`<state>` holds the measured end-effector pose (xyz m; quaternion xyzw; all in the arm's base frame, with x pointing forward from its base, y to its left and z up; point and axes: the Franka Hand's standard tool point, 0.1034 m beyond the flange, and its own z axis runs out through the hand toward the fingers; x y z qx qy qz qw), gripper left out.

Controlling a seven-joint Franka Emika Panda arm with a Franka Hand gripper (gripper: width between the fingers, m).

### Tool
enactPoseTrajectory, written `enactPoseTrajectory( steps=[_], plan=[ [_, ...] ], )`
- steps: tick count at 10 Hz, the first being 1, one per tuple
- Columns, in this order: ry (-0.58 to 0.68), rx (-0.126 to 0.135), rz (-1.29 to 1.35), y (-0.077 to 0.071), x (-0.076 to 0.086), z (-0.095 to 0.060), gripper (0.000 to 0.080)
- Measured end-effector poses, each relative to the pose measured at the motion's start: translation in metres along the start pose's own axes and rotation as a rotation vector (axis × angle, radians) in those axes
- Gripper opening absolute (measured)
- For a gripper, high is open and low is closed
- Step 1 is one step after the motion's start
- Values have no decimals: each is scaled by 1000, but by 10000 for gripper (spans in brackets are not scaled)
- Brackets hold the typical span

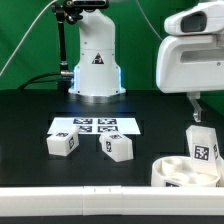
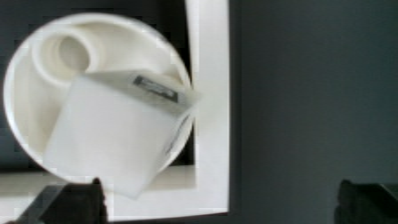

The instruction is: Assemble stool

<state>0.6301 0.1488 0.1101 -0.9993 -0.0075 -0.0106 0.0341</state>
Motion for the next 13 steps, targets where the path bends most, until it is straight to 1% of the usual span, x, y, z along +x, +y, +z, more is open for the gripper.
enactPoseTrajectory(
  steps=[3,5,6,8,12,13],
  plan=[
    [0,-1,-162,3,1,0,649],
    [4,-18,-404,6,0,3,649],
    [2,-20,-494,7,-1,5,649],
    [-12,-44,-697,9,-3,9,649],
    [-21,-51,-899,16,-2,10,649],
    [-17,-53,-900,17,-3,15,649]
  ],
)
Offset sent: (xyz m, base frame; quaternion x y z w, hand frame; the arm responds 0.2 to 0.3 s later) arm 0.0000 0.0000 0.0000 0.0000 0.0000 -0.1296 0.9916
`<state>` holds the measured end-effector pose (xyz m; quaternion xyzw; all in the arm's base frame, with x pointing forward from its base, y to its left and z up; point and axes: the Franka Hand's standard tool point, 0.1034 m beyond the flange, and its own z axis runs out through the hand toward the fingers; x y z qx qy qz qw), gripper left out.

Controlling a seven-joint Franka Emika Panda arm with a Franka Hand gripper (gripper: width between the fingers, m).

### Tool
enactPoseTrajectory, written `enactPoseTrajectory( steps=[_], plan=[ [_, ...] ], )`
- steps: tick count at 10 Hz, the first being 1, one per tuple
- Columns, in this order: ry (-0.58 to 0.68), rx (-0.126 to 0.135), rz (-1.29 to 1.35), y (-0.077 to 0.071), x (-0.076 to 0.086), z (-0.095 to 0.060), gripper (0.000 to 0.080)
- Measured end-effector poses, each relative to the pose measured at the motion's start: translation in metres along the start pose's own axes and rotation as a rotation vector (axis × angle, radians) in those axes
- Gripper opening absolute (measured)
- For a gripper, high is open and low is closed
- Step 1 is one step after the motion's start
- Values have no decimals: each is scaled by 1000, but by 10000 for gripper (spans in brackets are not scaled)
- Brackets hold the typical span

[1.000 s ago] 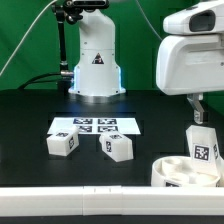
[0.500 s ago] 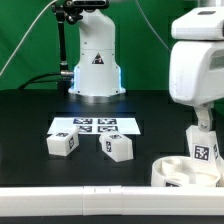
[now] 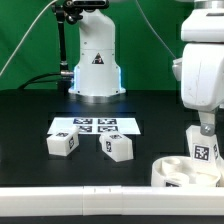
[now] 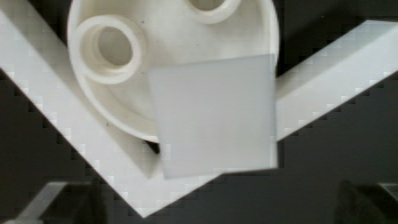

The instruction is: Assemble stool

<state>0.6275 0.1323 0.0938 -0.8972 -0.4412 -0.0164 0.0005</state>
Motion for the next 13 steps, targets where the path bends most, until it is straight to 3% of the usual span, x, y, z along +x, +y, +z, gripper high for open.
enactPoseTrajectory(
  steps=[3,7,9,13],
  plan=[
    [-14,11,3,-2,-5,12,649],
    [-20,16,10,-2,-8,17,649],
    [-20,16,11,-2,-8,17,369],
    [-21,16,121,-1,-9,17,338]
  ],
)
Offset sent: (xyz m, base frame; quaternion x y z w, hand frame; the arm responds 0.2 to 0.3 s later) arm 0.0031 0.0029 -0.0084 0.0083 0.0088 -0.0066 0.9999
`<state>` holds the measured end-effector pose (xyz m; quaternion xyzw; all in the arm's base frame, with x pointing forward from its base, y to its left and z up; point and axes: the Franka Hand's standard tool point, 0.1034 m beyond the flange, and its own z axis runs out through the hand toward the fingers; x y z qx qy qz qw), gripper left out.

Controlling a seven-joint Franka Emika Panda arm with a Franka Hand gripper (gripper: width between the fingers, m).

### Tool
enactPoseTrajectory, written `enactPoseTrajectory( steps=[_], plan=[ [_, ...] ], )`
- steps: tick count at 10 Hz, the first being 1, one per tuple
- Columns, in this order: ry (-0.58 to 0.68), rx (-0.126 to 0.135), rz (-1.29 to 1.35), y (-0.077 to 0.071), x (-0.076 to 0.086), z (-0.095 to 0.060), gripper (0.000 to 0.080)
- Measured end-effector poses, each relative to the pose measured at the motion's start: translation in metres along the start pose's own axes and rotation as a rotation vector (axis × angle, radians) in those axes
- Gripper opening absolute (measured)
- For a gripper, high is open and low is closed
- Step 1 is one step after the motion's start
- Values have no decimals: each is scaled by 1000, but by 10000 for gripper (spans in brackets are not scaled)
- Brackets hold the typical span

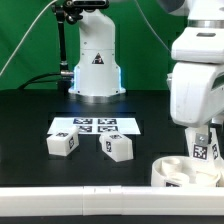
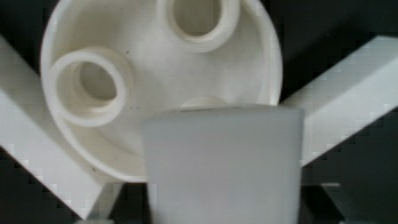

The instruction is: Assemble stool

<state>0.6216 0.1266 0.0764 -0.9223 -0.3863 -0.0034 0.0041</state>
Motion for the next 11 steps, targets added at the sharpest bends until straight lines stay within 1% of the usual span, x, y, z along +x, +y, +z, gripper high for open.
enactPoseTrajectory(
  steps=[2,3,5,6,8,11],
  plan=[
    [2,4,150,0,0,0,338],
    [6,17,295,1,-1,0,338],
    [8,23,473,0,-1,0,340],
    [20,31,605,-1,-1,1,340],
    [26,57,866,-4,-2,1,340],
    [21,58,1086,-3,-3,1,340]
  ],
)
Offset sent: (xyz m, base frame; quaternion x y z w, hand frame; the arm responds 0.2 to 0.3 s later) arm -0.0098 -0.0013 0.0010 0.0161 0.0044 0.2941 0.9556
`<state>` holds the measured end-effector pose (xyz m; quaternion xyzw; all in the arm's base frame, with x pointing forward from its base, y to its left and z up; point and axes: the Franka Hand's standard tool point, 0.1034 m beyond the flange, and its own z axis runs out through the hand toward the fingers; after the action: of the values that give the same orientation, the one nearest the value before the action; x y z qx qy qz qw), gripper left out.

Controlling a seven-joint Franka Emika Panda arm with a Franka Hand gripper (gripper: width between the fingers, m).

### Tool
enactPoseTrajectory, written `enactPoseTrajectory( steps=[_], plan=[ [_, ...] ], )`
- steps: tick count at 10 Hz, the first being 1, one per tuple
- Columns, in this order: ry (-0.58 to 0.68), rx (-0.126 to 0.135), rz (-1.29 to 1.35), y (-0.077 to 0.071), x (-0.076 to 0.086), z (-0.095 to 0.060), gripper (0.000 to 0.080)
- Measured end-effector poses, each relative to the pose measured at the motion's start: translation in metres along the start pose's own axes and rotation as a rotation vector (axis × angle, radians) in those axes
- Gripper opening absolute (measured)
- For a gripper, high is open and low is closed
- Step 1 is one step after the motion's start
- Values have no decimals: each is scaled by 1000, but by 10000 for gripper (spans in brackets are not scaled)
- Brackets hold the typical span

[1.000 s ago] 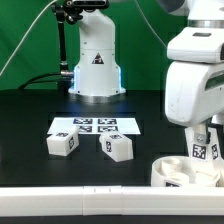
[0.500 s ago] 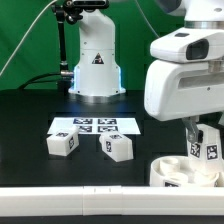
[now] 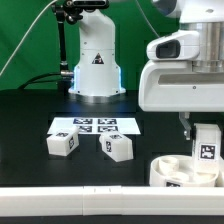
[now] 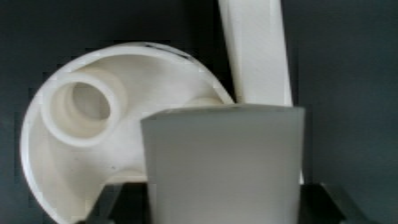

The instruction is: Assemble stool

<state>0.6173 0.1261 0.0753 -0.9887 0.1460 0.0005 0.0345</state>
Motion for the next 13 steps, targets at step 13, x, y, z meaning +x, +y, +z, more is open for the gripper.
enactPoseTrajectory(
  steps=[13],
  plan=[
    [9,124,1063,-5,-4,0,340]
  ],
)
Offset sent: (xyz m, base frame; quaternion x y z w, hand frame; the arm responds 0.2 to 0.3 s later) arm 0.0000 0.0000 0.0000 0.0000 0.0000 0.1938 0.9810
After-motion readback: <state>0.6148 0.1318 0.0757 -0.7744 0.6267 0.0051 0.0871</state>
